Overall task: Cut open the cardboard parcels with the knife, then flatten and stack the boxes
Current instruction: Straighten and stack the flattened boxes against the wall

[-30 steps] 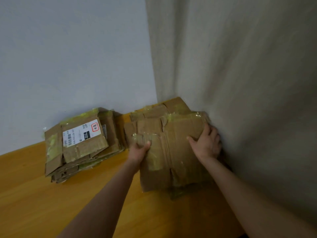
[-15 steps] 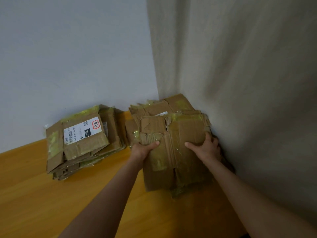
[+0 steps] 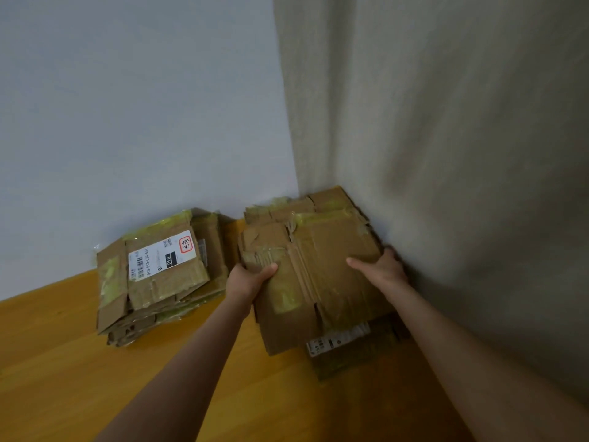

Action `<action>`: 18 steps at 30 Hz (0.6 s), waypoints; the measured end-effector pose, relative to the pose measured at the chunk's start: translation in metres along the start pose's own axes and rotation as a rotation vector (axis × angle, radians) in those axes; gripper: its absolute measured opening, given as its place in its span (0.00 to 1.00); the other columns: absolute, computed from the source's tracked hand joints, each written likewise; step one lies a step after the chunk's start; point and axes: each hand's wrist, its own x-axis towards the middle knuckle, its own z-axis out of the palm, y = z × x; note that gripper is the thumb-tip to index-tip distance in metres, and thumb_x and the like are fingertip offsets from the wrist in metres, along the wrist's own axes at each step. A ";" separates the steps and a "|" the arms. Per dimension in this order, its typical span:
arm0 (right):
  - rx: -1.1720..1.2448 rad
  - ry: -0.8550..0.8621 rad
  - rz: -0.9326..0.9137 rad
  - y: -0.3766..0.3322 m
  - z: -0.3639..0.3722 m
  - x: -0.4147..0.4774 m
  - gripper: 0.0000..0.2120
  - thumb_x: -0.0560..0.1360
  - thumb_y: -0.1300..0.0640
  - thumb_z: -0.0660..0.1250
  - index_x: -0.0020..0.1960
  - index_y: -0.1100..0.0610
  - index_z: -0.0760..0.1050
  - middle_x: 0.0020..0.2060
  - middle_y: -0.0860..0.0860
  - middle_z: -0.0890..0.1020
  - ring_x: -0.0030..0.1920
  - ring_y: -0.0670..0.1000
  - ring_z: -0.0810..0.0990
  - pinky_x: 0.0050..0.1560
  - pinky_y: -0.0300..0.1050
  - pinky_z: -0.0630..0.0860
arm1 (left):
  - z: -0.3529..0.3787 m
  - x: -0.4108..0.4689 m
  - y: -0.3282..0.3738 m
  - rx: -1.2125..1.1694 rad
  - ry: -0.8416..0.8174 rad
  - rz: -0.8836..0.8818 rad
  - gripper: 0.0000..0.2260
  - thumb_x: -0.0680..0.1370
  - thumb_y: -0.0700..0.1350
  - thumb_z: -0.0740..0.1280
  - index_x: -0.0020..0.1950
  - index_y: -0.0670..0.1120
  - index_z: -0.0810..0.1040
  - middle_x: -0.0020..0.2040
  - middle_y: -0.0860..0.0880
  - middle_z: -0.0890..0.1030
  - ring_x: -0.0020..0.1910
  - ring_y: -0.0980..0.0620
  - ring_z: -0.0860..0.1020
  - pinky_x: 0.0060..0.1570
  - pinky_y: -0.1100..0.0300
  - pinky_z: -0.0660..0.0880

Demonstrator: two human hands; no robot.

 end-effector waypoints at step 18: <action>-0.190 0.383 -0.480 -0.047 -0.023 -0.035 0.45 0.70 0.31 0.64 0.78 0.51 0.51 0.76 0.56 0.57 0.74 0.60 0.56 0.71 0.59 0.61 | -0.014 0.026 0.071 -0.074 0.030 0.136 0.32 0.76 0.56 0.69 0.74 0.43 0.64 0.68 0.42 0.73 0.65 0.40 0.74 0.63 0.44 0.72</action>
